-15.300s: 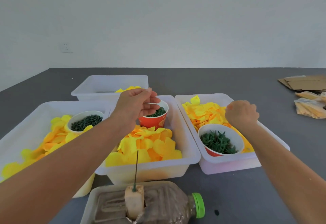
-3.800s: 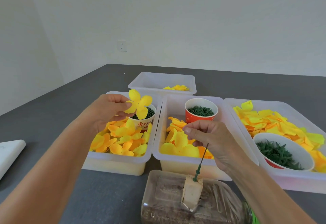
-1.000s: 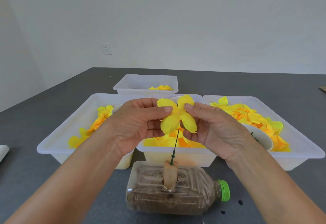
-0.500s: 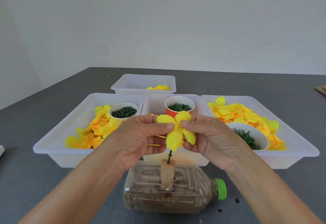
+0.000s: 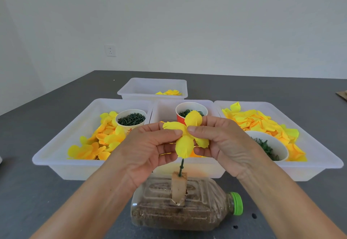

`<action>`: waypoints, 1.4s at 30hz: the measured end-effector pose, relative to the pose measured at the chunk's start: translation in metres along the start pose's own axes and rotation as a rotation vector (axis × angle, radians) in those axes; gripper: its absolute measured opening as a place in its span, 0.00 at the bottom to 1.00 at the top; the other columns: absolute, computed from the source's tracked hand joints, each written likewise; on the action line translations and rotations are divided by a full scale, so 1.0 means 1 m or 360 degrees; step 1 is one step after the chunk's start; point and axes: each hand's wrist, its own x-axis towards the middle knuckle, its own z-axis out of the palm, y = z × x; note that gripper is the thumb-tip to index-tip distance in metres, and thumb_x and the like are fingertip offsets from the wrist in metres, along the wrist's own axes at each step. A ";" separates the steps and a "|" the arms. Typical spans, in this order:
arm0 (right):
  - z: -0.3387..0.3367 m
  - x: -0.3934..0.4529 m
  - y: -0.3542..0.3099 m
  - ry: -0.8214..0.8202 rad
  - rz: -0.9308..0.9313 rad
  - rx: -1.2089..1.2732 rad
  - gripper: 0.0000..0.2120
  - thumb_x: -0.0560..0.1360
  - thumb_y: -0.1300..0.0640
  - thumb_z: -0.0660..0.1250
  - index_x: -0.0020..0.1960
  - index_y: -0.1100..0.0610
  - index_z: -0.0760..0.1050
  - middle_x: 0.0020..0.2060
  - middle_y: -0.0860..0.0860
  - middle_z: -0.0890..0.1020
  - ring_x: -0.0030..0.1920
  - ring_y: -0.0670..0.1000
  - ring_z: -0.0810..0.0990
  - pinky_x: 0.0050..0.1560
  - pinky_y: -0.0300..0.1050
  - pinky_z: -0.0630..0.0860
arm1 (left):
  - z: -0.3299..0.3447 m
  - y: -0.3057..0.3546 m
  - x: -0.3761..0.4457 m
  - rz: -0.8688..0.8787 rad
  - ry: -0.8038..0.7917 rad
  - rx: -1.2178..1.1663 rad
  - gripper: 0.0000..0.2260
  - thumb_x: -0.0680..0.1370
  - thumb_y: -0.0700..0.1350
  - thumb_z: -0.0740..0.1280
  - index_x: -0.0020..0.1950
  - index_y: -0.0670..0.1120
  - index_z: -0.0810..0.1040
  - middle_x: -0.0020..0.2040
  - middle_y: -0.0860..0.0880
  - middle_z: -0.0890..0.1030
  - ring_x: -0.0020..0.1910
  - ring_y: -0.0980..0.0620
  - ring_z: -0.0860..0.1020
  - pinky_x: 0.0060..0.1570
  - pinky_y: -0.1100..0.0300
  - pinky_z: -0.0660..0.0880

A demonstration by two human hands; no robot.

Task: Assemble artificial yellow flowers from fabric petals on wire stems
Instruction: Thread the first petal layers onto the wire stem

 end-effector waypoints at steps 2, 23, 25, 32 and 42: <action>0.000 0.001 0.001 -0.0005 0.0015 -0.0057 0.03 0.68 0.63 0.72 0.39 0.56 0.80 0.33 0.51 0.83 0.30 0.47 0.80 0.29 0.38 0.76 | 0.000 -0.001 0.000 -0.0007 0.0016 -0.0019 0.04 0.59 0.39 0.71 0.32 0.44 0.83 0.32 0.45 0.82 0.25 0.53 0.78 0.26 0.63 0.76; 0.001 -0.001 -0.009 -0.0040 0.0044 -0.0081 0.04 0.69 0.65 0.69 0.37 0.58 0.77 0.29 0.51 0.80 0.28 0.48 0.78 0.32 0.41 0.78 | 0.005 -0.004 0.000 -0.0022 0.0025 0.0044 0.14 0.56 0.39 0.71 0.40 0.42 0.80 0.36 0.42 0.84 0.28 0.50 0.81 0.29 0.61 0.78; 0.001 -0.001 -0.007 -0.0029 0.0057 -0.0095 0.04 0.69 0.65 0.70 0.38 0.58 0.78 0.29 0.51 0.80 0.28 0.47 0.79 0.32 0.41 0.77 | 0.006 -0.003 0.000 -0.0015 0.0023 0.0038 0.13 0.57 0.38 0.70 0.40 0.42 0.80 0.35 0.41 0.84 0.28 0.49 0.81 0.28 0.61 0.78; 0.003 -0.004 -0.005 -0.0028 0.0100 -0.0114 0.03 0.70 0.65 0.70 0.41 0.59 0.79 0.29 0.51 0.81 0.26 0.46 0.79 0.28 0.38 0.75 | 0.006 -0.005 -0.001 -0.0009 0.0002 0.0026 0.15 0.57 0.39 0.69 0.42 0.41 0.80 0.35 0.42 0.83 0.28 0.49 0.80 0.27 0.62 0.77; 0.006 -0.008 -0.013 -0.0011 0.0095 -0.0040 0.05 0.68 0.67 0.69 0.39 0.58 0.79 0.28 0.53 0.81 0.25 0.48 0.79 0.26 0.38 0.76 | 0.009 -0.004 -0.003 0.0015 -0.0006 -0.0037 0.16 0.56 0.39 0.69 0.43 0.41 0.80 0.35 0.41 0.83 0.28 0.48 0.81 0.24 0.62 0.75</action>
